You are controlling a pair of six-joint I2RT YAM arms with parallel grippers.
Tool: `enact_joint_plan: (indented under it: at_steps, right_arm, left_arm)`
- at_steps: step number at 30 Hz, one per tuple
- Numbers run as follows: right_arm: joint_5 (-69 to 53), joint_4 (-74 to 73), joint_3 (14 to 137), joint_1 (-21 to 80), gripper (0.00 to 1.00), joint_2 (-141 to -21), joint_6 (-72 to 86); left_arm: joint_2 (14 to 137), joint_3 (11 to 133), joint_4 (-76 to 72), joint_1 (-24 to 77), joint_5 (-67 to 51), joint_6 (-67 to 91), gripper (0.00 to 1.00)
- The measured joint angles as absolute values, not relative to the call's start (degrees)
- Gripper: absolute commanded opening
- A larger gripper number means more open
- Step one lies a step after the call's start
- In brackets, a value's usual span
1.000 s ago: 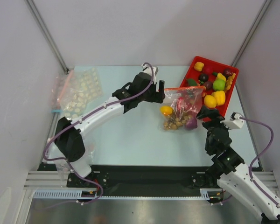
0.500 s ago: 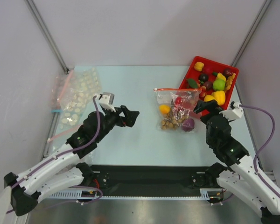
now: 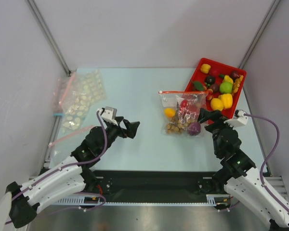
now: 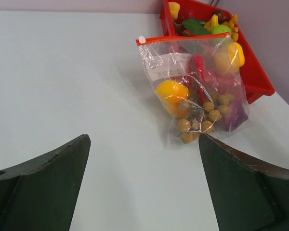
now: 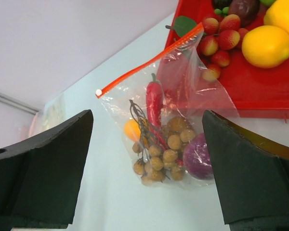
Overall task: Place the food in the zip-top bag and seal the zipper
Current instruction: Reset both arms
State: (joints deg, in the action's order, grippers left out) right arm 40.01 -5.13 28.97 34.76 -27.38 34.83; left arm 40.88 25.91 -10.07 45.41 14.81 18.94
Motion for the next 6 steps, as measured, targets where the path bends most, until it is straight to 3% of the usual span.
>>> enact_joint_plan:
  at_steps: [6]
  right_arm:
    - [37.8, -1.3, 28.5, 34.8, 1.00, -28.5, 34.9]
  left_arm:
    - [40.9, 25.9, -12.4, 45.4, 14.4, 18.4, 1.00]
